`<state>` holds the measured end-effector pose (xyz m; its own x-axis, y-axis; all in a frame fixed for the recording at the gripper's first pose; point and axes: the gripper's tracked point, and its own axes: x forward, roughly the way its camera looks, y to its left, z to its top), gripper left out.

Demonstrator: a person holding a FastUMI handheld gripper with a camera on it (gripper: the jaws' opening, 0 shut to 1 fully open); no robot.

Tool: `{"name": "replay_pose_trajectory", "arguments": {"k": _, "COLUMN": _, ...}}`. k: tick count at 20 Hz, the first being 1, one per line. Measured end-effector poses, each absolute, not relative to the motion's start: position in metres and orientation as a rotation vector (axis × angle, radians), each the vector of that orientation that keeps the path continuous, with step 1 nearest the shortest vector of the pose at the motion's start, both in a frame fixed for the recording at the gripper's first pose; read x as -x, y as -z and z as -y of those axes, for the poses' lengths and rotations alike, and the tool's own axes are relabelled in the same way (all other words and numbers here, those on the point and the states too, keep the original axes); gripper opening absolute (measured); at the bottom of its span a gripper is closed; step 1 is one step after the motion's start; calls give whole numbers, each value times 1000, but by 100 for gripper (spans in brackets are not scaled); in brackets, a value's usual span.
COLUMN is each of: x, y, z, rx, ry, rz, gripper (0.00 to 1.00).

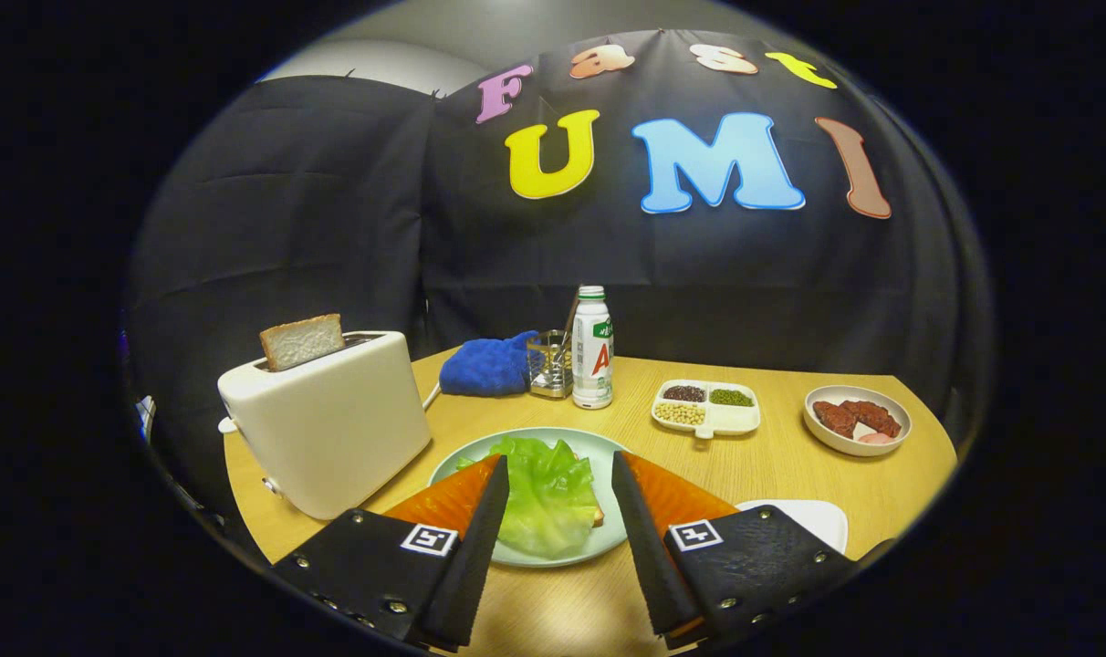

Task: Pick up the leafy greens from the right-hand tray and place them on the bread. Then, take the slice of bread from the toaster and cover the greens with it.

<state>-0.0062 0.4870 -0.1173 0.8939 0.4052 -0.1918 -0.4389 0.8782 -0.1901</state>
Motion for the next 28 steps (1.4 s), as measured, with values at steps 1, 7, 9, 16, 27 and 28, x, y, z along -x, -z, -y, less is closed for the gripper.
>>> {"name": "replay_pose_trajectory", "arguments": {"k": 1, "x": 10, "y": 116, "z": -490, "rx": 216, "ry": -436, "rz": -137, "gripper": 70}}
{"name": "replay_pose_trajectory", "arguments": {"k": 7, "x": 32, "y": 105, "z": -510, "rx": 176, "ry": -397, "rz": -77, "gripper": 70}}
{"name": "replay_pose_trajectory", "arguments": {"k": 9, "x": 38, "y": 97, "z": -518, "rx": 170, "ry": -382, "rz": -47, "gripper": 70}}
{"name": "replay_pose_trajectory", "arguments": {"k": 16, "x": 60, "y": 77, "z": -553, "rx": 81, "ry": -347, "rz": -32, "gripper": 71}}
{"name": "replay_pose_trajectory", "arguments": {"k": 27, "x": 106, "y": 73, "z": -659, "rx": 102, "ry": -579, "rz": -53, "gripper": 71}}
{"name": "replay_pose_trajectory", "arguments": {"k": 28, "x": 111, "y": 75, "z": -671, "rx": 127, "ry": -597, "rz": -44, "gripper": 71}}
